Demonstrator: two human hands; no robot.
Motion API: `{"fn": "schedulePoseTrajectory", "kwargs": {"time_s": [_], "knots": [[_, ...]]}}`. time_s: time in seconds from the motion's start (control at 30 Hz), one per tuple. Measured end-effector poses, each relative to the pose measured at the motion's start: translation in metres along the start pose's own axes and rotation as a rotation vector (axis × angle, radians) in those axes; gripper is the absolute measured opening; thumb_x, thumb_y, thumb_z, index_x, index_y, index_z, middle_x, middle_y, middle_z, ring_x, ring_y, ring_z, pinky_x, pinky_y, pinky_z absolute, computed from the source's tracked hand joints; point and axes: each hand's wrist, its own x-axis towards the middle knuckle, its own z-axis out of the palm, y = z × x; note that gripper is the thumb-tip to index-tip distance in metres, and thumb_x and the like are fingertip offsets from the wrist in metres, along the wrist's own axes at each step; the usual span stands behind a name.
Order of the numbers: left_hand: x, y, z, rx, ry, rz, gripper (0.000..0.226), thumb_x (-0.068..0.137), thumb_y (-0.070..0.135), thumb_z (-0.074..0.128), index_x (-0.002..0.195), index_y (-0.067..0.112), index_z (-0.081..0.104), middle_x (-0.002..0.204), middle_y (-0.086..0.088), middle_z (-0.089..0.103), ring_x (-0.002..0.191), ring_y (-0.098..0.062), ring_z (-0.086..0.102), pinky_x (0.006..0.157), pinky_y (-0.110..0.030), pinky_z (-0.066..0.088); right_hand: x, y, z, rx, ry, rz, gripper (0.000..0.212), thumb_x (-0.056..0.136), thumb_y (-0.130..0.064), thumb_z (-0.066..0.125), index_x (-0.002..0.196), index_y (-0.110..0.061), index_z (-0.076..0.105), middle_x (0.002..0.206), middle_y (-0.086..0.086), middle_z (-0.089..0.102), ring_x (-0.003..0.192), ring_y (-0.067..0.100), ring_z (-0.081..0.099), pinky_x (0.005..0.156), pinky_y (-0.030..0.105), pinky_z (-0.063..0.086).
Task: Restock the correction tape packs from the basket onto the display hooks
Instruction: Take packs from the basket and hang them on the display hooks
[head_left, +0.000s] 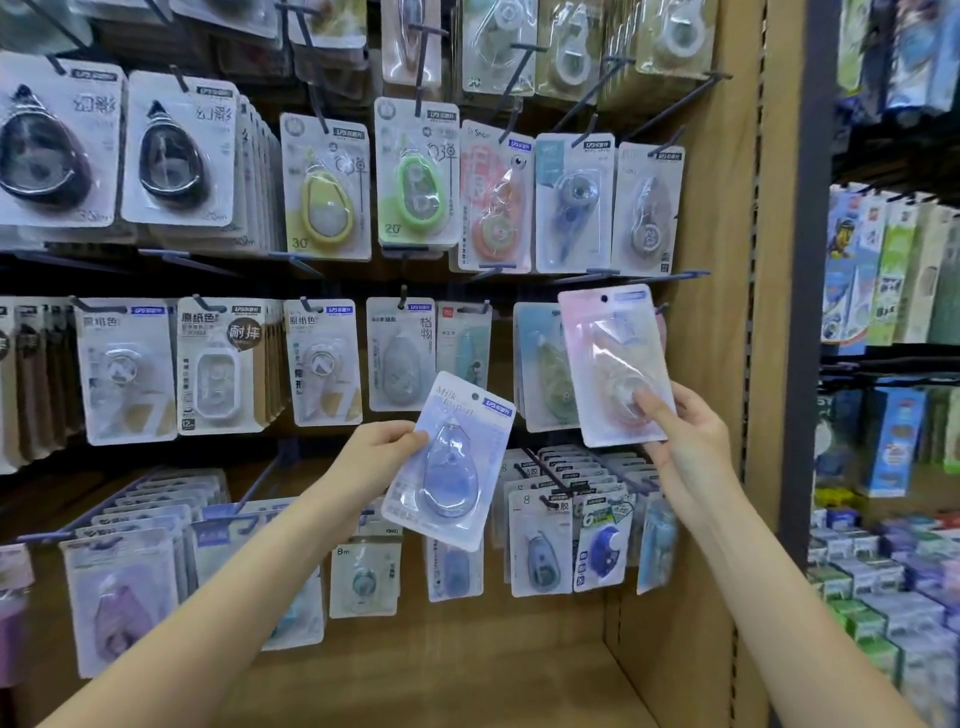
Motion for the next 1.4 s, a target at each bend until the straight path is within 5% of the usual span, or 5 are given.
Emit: {"fn": "schedulePoseTrajectory", "kwargs": {"time_s": [0.83, 1.03, 1.13, 1.27, 1.4], "knots": [[0.002, -0.005, -0.002, -0.017, 0.041, 0.010, 0.024, 0.097, 0.018, 0.048, 0.094, 0.006, 0.068, 0.098, -0.017, 0.069, 0.092, -0.034, 0.065, 0.087, -0.044, 0.050, 0.010, 0.018, 0.006, -0.297, 0.083, -0.090, 0.038, 0.083, -0.022, 0.069, 0.115, -0.027, 0.050, 0.120, 0.005, 0.060, 0.108, 0.021, 0.060, 0.091, 0.045, 0.052], [0.002, -0.005, -0.002, -0.038, 0.052, 0.027, 0.023, 0.096, 0.018, 0.048, 0.092, 0.008, 0.068, 0.097, -0.016, 0.070, 0.091, -0.032, 0.065, 0.089, -0.046, 0.049, 0.010, 0.012, 0.017, -0.671, 0.126, -0.330, 0.042, 0.085, -0.018, 0.066, 0.124, -0.016, 0.050, 0.107, -0.005, 0.057, 0.096, 0.014, 0.054, 0.081, 0.029, 0.043], [0.002, -0.005, -0.001, -0.053, 0.070, 0.029, 0.022, 0.096, 0.018, 0.048, 0.089, 0.012, 0.068, 0.096, -0.013, 0.070, 0.089, -0.030, 0.065, 0.086, -0.043, 0.050, 0.021, 0.014, 0.025, -0.603, 0.155, -0.154, 0.036, 0.084, -0.019, 0.068, 0.116, -0.016, 0.051, 0.104, -0.005, 0.053, 0.098, 0.017, 0.052, 0.090, 0.038, 0.047], [0.001, -0.002, -0.001, -0.065, 0.091, 0.029, 0.021, 0.097, 0.020, 0.048, 0.094, 0.011, 0.066, 0.101, -0.015, 0.068, 0.093, -0.031, 0.065, 0.085, -0.042, 0.051, 0.043, 0.016, 0.044, -0.412, 0.103, 0.078, 0.035, 0.085, -0.018, 0.068, 0.112, -0.014, 0.045, 0.103, 0.001, 0.055, 0.096, 0.021, 0.057, 0.072, 0.035, 0.054], [-0.001, -0.001, -0.002, -0.069, 0.108, 0.069, 0.020, 0.097, 0.022, 0.048, 0.089, 0.020, 0.066, 0.099, -0.010, 0.069, 0.091, -0.027, 0.066, 0.083, -0.041, 0.052, 0.043, 0.026, 0.044, -0.986, 0.103, -0.017, 0.057, 0.088, -0.030, 0.063, 0.130, -0.007, 0.033, 0.131, 0.015, 0.041, 0.109, 0.036, 0.052, 0.082, 0.046, 0.050]]}}
